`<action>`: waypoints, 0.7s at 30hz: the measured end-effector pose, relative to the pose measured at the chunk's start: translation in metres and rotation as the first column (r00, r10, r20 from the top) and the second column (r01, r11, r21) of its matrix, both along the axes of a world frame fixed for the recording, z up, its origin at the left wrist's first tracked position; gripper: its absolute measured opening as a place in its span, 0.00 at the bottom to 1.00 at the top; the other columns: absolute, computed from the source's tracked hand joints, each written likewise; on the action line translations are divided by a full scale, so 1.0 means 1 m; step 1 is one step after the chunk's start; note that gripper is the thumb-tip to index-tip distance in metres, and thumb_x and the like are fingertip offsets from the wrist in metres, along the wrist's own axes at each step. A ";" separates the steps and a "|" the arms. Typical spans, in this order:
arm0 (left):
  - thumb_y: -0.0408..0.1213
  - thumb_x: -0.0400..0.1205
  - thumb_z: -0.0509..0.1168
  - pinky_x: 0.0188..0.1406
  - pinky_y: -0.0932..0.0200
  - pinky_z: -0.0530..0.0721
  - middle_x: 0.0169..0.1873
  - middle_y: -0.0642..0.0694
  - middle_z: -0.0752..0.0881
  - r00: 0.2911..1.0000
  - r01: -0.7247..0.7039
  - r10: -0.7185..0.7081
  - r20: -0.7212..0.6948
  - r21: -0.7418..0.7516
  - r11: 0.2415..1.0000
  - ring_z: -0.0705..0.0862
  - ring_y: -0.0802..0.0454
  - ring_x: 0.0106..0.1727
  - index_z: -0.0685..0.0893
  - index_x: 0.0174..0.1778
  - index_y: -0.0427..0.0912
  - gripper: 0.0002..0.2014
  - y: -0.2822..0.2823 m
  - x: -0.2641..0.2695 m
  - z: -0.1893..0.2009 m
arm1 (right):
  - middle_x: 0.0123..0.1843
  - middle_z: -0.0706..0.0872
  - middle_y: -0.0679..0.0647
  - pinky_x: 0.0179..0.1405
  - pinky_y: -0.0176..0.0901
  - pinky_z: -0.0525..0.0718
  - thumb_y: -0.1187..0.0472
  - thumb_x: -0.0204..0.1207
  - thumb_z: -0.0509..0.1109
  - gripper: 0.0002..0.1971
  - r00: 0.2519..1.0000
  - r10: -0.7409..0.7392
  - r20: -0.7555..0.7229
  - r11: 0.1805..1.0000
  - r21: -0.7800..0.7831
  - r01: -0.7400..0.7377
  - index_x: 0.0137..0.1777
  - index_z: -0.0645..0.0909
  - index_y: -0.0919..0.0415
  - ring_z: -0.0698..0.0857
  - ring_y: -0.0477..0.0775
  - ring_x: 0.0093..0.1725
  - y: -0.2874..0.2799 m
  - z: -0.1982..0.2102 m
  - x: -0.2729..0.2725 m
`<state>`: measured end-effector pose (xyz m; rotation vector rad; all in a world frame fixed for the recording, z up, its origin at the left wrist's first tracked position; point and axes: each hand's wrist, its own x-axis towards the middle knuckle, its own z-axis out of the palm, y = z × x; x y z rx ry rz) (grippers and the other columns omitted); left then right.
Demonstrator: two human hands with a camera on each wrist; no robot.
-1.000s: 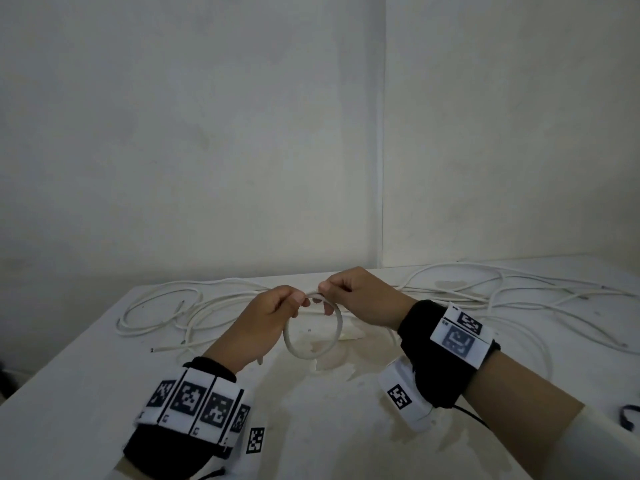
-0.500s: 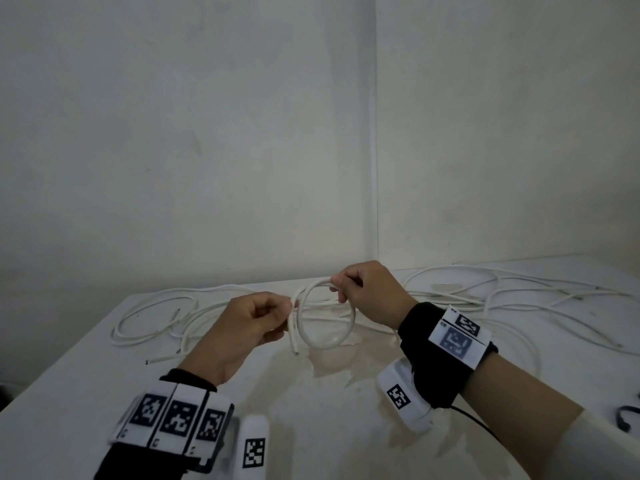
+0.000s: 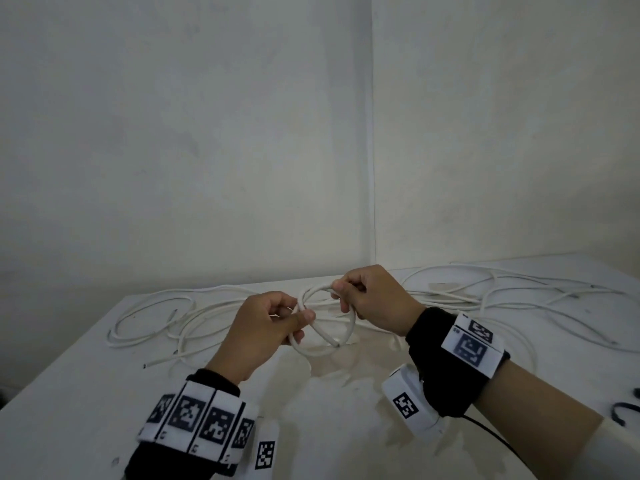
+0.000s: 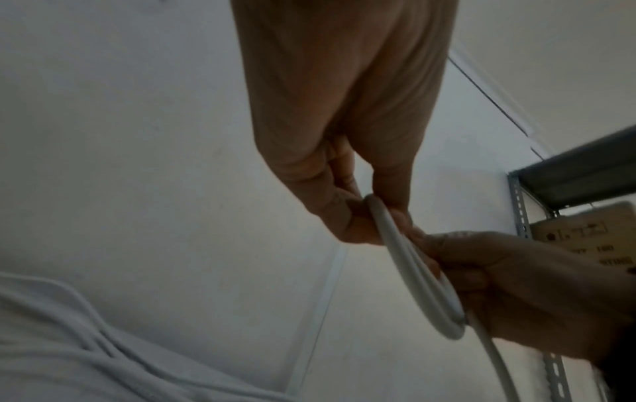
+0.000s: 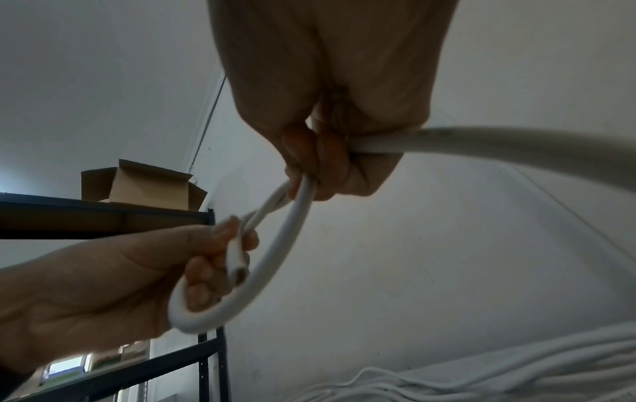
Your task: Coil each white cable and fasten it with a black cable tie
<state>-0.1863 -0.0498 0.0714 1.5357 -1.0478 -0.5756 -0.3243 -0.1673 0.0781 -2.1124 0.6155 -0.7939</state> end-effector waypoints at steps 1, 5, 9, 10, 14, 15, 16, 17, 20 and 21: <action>0.26 0.73 0.72 0.23 0.65 0.83 0.25 0.44 0.75 0.999 -0.024 0.024 0.039 0.000 1.000 0.81 0.58 0.18 0.83 0.43 0.28 0.06 -0.001 0.001 -0.002 | 0.25 0.81 0.45 0.24 0.24 0.71 0.61 0.81 0.62 0.17 1.000 0.008 -0.003 1.000 0.014 -0.008 0.30 0.80 0.58 0.75 0.36 0.18 0.001 0.000 0.000; 0.29 0.76 0.70 0.22 0.65 0.80 0.20 0.49 0.76 0.893 -0.160 0.177 0.415 -0.076 0.984 0.82 0.58 0.19 0.79 0.32 0.43 0.10 -0.003 0.001 -0.007 | 0.23 0.80 0.46 0.21 0.26 0.71 0.59 0.81 0.63 0.15 1.000 0.030 -0.006 0.998 0.058 -0.030 0.31 0.80 0.58 0.72 0.40 0.16 0.006 0.000 0.000; 0.36 0.77 0.68 0.30 0.58 0.72 0.26 0.56 0.75 0.658 -0.281 0.273 0.702 -0.108 0.954 0.78 0.46 0.34 0.74 0.36 0.48 0.08 -0.002 0.002 -0.010 | 0.23 0.79 0.48 0.18 0.27 0.70 0.61 0.81 0.63 0.15 0.998 0.047 0.030 0.990 0.135 -0.051 0.32 0.80 0.59 0.70 0.39 0.15 0.010 0.001 0.000; 0.37 0.76 0.69 0.32 0.63 0.70 0.30 0.57 0.74 0.661 -0.256 0.265 0.702 -0.120 0.959 0.76 0.48 0.37 0.75 0.36 0.48 0.08 -0.002 0.005 -0.011 | 0.21 0.79 0.46 0.19 0.27 0.70 0.61 0.81 0.63 0.15 0.998 0.046 0.042 0.986 0.158 -0.052 0.33 0.80 0.60 0.70 0.39 0.15 0.009 0.001 -0.001; 0.32 0.78 0.68 0.38 0.69 0.78 0.33 0.55 0.86 0.990 0.048 -0.037 0.134 -0.077 0.996 0.83 0.59 0.36 0.78 0.40 0.40 0.04 0.000 0.003 -0.006 | 0.23 0.80 0.49 0.20 0.29 0.70 0.62 0.82 0.62 0.15 0.994 0.059 0.091 0.974 0.212 -0.077 0.33 0.81 0.60 0.69 0.40 0.16 0.008 0.000 -0.004; 0.29 0.81 0.64 0.33 0.66 0.79 0.28 0.52 0.86 0.994 0.109 -0.108 0.006 -0.058 0.992 0.83 0.58 0.30 0.76 0.41 0.38 0.04 0.002 -0.001 -0.005 | 0.24 0.80 0.50 0.20 0.29 0.70 0.62 0.82 0.62 0.15 0.994 0.060 0.091 0.976 0.205 -0.078 0.33 0.80 0.60 0.69 0.39 0.16 0.008 0.001 -0.005; 0.29 0.82 0.61 0.28 0.64 0.76 0.25 0.52 0.84 0.990 0.139 -0.139 -0.006 -0.027 0.990 0.80 0.58 0.26 0.75 0.40 0.37 0.05 0.004 -0.003 -0.005 | 0.25 0.80 0.51 0.20 0.28 0.70 0.62 0.81 0.62 0.15 0.994 0.060 0.089 0.978 0.195 -0.077 0.33 0.80 0.59 0.69 0.39 0.16 0.008 0.001 -0.006; 0.30 0.83 0.60 0.26 0.64 0.73 0.23 0.52 0.82 0.987 0.158 -0.158 0.013 0.000 0.987 0.77 0.59 0.23 0.74 0.40 0.38 0.06 0.005 -0.004 -0.005 | 0.25 0.80 0.51 0.20 0.28 0.70 0.62 0.81 0.62 0.15 0.994 0.059 0.087 0.979 0.190 -0.075 0.33 0.80 0.59 0.69 0.39 0.16 0.008 0.001 -0.006; 0.33 0.84 0.58 0.24 0.70 0.70 0.24 0.53 0.81 0.981 0.187 -0.188 0.050 0.031 0.982 0.74 0.61 0.24 0.78 0.38 0.39 0.09 0.008 -0.003 -0.003 | 0.27 0.81 0.52 0.20 0.27 0.70 0.63 0.81 0.62 0.15 0.995 0.054 0.087 0.979 0.189 -0.069 0.32 0.80 0.59 0.70 0.39 0.16 0.006 0.000 -0.009; 0.34 0.85 0.57 0.24 0.71 0.70 0.25 0.52 0.82 0.979 0.191 -0.194 0.063 0.043 0.981 0.75 0.62 0.24 0.79 0.36 0.39 0.12 0.008 -0.002 -0.003 | 0.26 0.81 0.53 0.20 0.28 0.70 0.63 0.81 0.62 0.15 0.995 0.055 0.088 0.980 0.186 -0.071 0.32 0.80 0.58 0.70 0.39 0.16 0.005 -0.001 -0.009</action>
